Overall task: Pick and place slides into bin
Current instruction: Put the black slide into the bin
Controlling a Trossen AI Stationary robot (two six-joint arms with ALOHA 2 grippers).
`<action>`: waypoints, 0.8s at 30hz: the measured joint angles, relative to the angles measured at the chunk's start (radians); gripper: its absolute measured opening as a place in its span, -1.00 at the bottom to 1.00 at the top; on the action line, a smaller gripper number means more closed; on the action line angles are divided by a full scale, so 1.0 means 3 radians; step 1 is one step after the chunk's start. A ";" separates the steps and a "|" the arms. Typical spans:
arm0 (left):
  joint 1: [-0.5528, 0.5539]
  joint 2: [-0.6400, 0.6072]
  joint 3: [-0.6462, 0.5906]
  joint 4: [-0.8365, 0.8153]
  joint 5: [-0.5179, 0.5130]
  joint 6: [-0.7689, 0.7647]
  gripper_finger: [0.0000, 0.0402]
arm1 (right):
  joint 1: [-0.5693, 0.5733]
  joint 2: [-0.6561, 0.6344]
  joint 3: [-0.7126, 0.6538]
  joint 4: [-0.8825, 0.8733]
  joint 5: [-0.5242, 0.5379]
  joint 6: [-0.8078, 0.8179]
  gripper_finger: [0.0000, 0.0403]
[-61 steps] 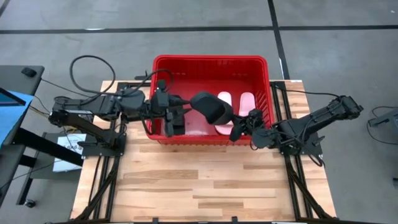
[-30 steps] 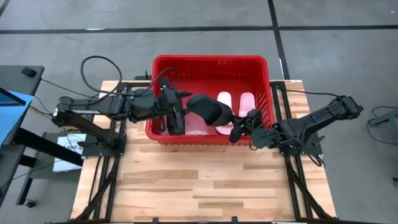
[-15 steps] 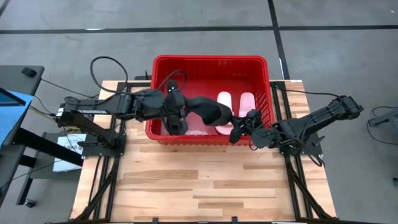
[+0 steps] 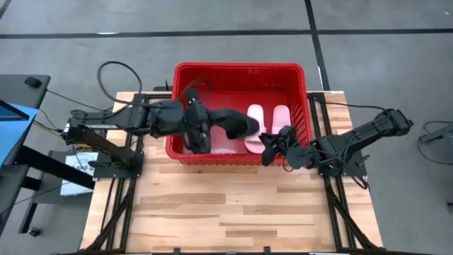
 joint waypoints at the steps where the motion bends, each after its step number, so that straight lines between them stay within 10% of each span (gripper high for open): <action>1: 0.0001 -0.0008 0.0063 -0.0049 -0.0038 0.0043 -0.79 | 0.0000 0.0000 -0.0004 -0.0043 -0.0027 0.0000 -0.67; 13: 0.0165 -0.0011 0.0852 -0.1064 0.0130 0.0215 -0.79 | 0.0002 0.0002 -0.0006 -0.0234 -0.0465 -0.0140 -0.09; 24: 0.1164 0.0020 0.0996 -0.1347 0.1473 0.0198 -0.79 | 0.0375 -0.0113 0.0184 -0.0251 -0.0636 -0.0321 -0.06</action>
